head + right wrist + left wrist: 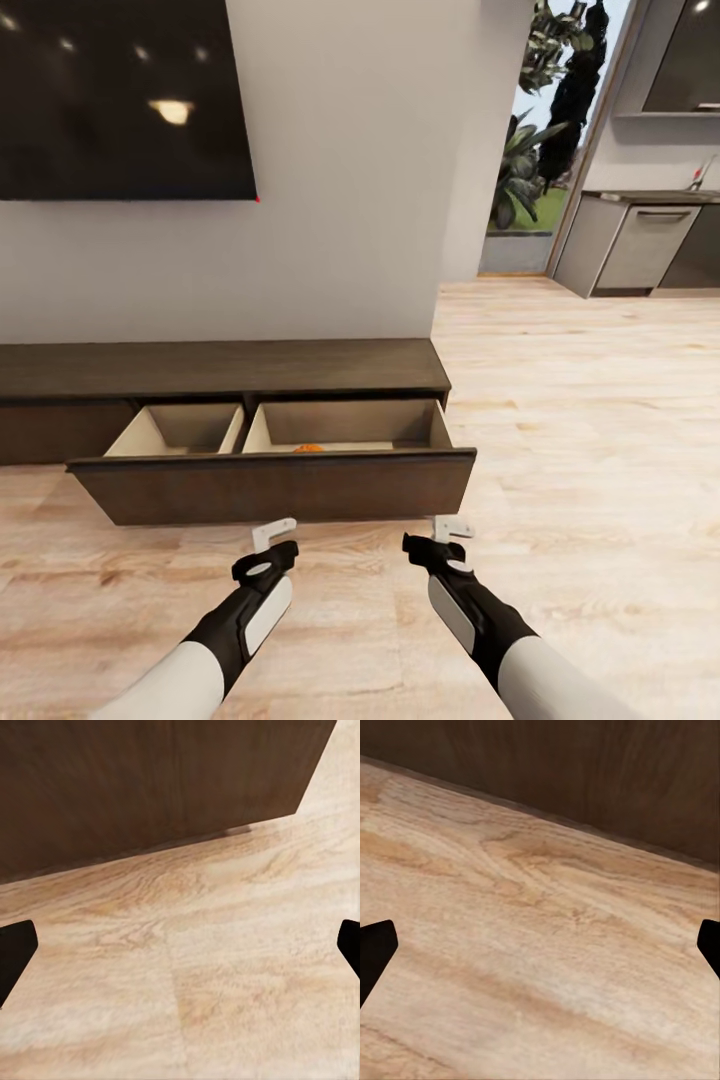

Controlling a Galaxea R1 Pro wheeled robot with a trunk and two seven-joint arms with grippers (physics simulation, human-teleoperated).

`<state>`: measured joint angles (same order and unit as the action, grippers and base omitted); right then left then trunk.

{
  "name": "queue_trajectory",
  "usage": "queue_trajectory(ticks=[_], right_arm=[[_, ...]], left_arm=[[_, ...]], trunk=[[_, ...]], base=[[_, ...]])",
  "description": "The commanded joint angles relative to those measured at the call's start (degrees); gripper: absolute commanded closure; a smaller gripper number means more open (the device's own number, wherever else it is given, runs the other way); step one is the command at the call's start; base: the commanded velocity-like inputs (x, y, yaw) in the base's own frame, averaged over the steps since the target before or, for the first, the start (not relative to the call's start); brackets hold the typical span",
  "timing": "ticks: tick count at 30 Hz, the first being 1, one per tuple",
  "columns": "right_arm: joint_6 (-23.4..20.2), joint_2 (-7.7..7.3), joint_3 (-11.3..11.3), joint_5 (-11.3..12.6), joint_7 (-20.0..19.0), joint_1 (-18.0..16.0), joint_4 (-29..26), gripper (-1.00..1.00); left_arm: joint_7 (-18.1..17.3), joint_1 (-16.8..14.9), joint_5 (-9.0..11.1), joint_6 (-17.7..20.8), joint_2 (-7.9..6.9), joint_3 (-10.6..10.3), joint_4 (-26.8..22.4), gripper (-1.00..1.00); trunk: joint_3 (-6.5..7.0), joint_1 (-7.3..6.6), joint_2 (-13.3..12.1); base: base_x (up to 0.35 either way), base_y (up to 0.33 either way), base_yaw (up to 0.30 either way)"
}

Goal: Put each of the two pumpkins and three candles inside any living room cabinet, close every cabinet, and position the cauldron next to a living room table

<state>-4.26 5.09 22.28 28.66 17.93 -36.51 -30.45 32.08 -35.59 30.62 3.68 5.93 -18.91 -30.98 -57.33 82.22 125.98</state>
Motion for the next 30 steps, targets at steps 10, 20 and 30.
queue_trajectory(ticks=[10, 20, 30], right_arm=[[0.8, 0.66, 0.1, -2.4, 0.0, -0.1, 1.7, -1.0], [0.7, 0.71, 0.0, -4.4, 0.0, -0.1, 1.8, -1.0], [0.7, 0.72, 0.0, -4.4, 0.0, -0.1, 1.8, -1.0]], left_arm=[[0.0, 0.0, 0.1, -4.2, 0.05, -5.3, 0.6, -1.0], [0.0, 0.0, 0.1, -4.7, 0.04, -5.6, 1.3, -1.0], [0.0, 0.0, 0.1, -5.7, 0.09, -6.3, 1.6, -1.0]], trunk=[[-1.8, 2.2, 4.0], [-3.24, 3.96, 7.2], [-3.24, 3.96, 7.2]], base=[[0.0, 0.0, 0.0], [0.0, 0.0, 0.0], [0.087, 0.0, 0.0]])
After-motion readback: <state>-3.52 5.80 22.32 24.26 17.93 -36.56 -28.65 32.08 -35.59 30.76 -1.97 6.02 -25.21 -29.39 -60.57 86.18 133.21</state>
